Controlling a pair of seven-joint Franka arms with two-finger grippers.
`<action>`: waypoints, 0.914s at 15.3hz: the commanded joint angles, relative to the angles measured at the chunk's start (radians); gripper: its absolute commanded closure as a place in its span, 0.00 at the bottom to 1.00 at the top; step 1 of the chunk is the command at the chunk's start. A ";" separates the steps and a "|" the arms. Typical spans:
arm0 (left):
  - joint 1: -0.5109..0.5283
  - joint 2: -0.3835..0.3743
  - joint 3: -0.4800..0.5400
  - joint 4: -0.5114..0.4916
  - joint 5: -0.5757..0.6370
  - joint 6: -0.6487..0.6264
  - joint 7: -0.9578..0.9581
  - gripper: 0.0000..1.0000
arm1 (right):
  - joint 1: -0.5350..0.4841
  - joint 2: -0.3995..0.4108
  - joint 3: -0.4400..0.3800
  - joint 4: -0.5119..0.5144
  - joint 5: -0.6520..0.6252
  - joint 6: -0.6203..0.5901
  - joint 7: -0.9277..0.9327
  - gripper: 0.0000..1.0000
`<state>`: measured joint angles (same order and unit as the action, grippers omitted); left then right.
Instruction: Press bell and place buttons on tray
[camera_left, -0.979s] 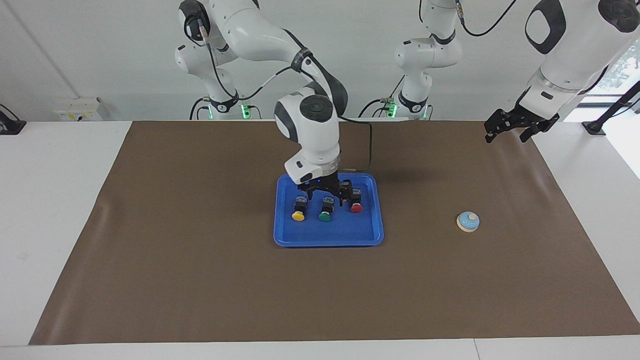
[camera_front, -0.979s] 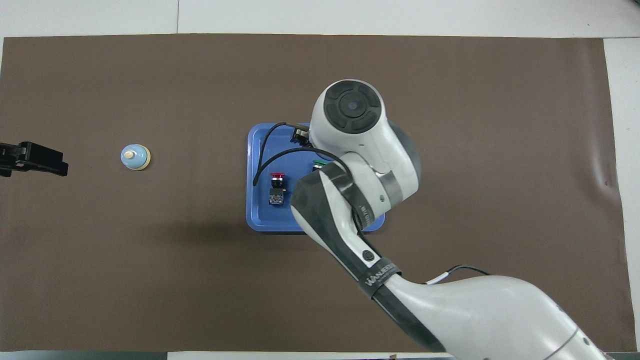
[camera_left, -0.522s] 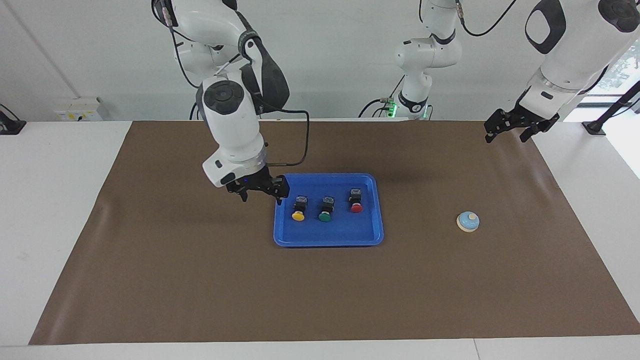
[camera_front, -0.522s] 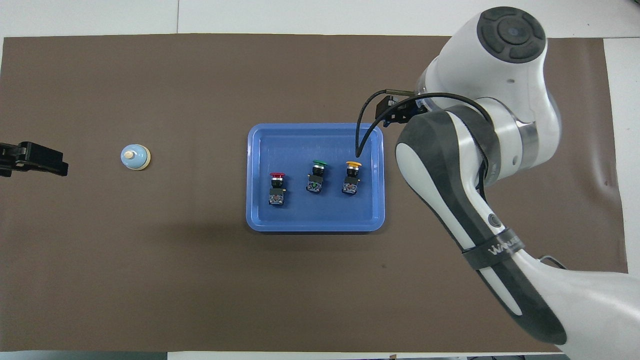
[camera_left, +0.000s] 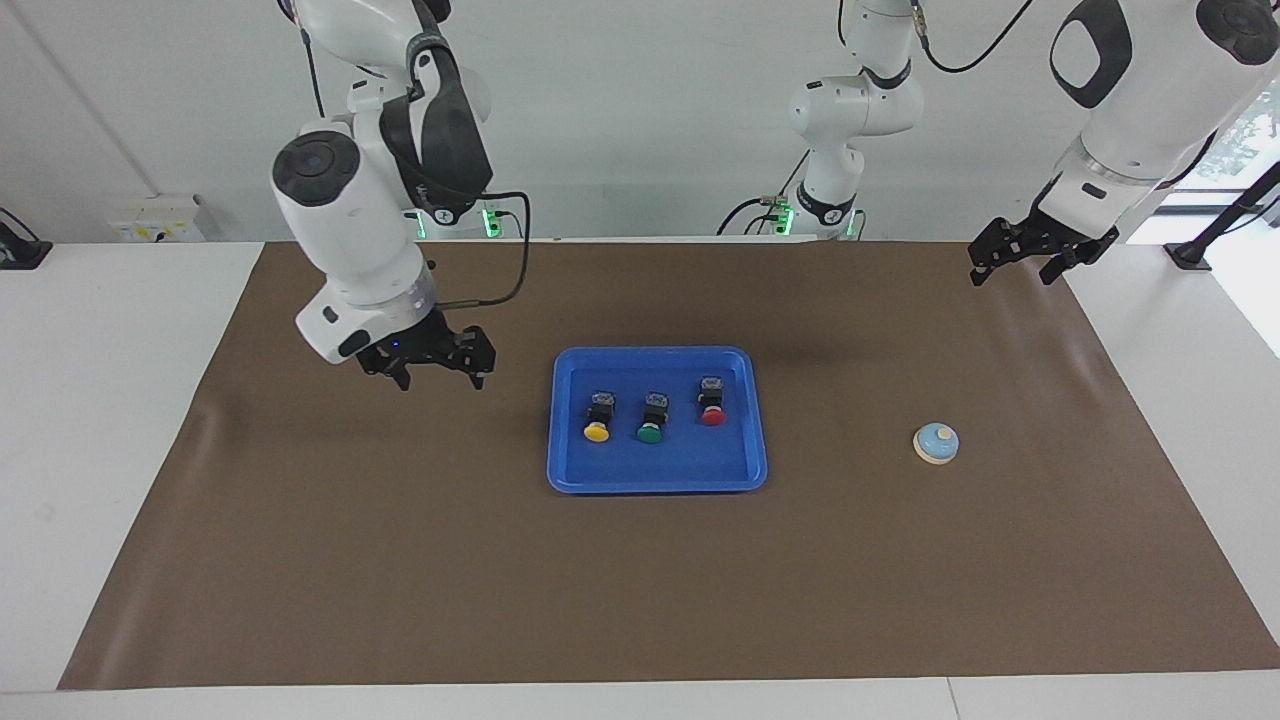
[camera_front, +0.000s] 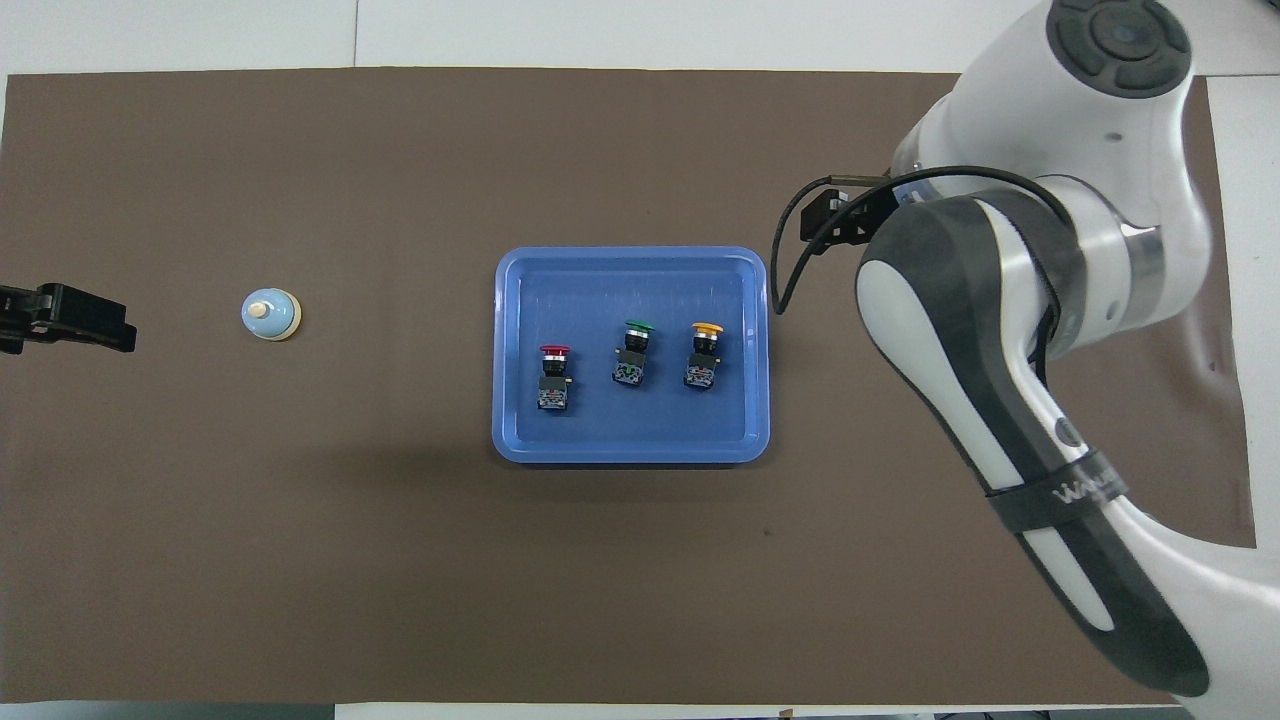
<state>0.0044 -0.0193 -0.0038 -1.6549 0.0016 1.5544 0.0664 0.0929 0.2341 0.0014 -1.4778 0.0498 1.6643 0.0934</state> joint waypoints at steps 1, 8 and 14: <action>-0.001 -0.002 0.007 0.012 -0.015 -0.016 0.009 0.00 | -0.053 -0.080 0.012 -0.021 -0.011 -0.061 -0.087 0.00; -0.001 -0.002 0.007 0.012 -0.015 -0.016 0.009 0.00 | -0.185 -0.249 0.020 -0.111 -0.018 -0.175 -0.189 0.00; -0.006 -0.002 0.005 0.012 -0.015 -0.011 0.003 0.00 | -0.182 -0.265 0.052 -0.133 -0.094 -0.137 -0.165 0.00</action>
<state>0.0044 -0.0193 -0.0039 -1.6549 0.0016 1.5544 0.0664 -0.0813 -0.0123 0.0339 -1.5771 -0.0255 1.4988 -0.0774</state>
